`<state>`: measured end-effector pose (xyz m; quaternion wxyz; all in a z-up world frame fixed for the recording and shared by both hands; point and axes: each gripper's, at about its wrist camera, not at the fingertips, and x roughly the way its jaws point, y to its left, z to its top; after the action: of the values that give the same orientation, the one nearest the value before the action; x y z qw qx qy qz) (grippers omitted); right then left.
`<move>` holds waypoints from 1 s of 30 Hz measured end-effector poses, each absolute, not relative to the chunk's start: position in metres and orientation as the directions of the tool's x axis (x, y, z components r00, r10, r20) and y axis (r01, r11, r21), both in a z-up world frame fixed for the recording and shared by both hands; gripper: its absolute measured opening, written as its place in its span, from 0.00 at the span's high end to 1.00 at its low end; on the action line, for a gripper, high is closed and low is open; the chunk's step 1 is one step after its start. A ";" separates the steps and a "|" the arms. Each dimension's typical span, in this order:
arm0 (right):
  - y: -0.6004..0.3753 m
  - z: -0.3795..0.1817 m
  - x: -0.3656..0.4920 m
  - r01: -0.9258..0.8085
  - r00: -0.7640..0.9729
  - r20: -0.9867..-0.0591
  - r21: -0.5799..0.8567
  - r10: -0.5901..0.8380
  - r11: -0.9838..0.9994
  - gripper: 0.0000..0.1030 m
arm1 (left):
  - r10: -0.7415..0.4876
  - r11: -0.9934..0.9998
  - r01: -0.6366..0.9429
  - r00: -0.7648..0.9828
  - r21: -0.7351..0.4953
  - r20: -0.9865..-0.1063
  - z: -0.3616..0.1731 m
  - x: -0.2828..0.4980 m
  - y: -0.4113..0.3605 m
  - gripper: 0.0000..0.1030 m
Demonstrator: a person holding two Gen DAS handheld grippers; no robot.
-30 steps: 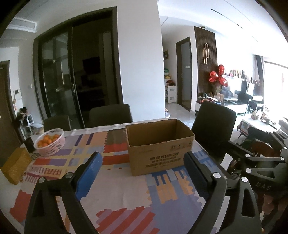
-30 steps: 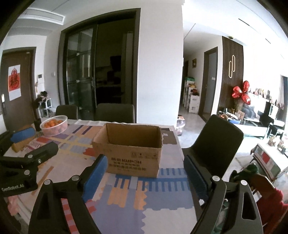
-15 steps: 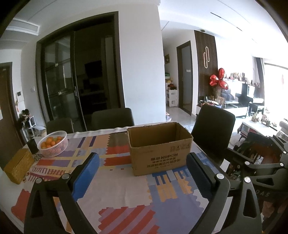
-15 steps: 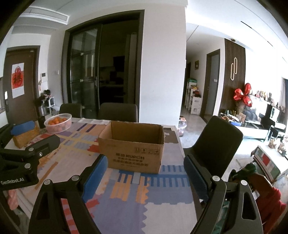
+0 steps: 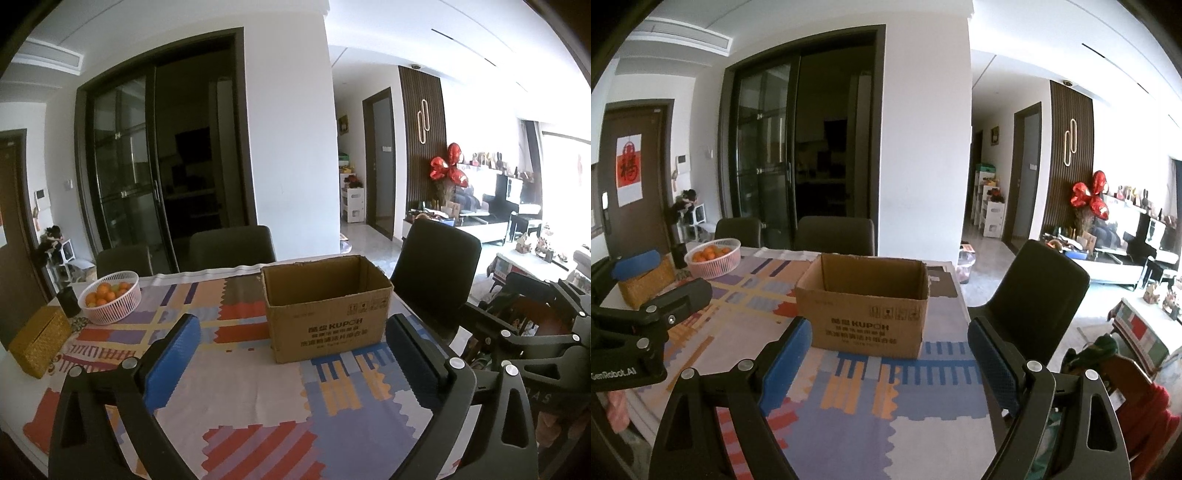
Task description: Organize snacks
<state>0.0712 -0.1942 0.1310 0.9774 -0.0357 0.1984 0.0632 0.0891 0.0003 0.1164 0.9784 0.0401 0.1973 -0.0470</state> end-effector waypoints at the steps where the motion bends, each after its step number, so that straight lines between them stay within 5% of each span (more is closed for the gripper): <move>1: -0.194 0.133 0.070 -0.137 0.914 -0.390 -0.044 0.109 0.990 0.15 | -0.076 0.992 0.108 0.917 0.062 -0.391 0.116 0.089 0.000 0.00; 30: -0.194 0.136 0.069 -0.126 0.915 -0.390 -0.045 0.099 0.991 0.15 | -0.078 0.993 0.108 0.912 0.051 -0.402 0.111 0.088 0.003 0.00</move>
<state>0.0690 -0.1942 0.1363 0.9780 -0.0347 0.1975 0.0575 0.0877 0.0030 0.1111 0.9772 0.0360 0.2038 -0.0476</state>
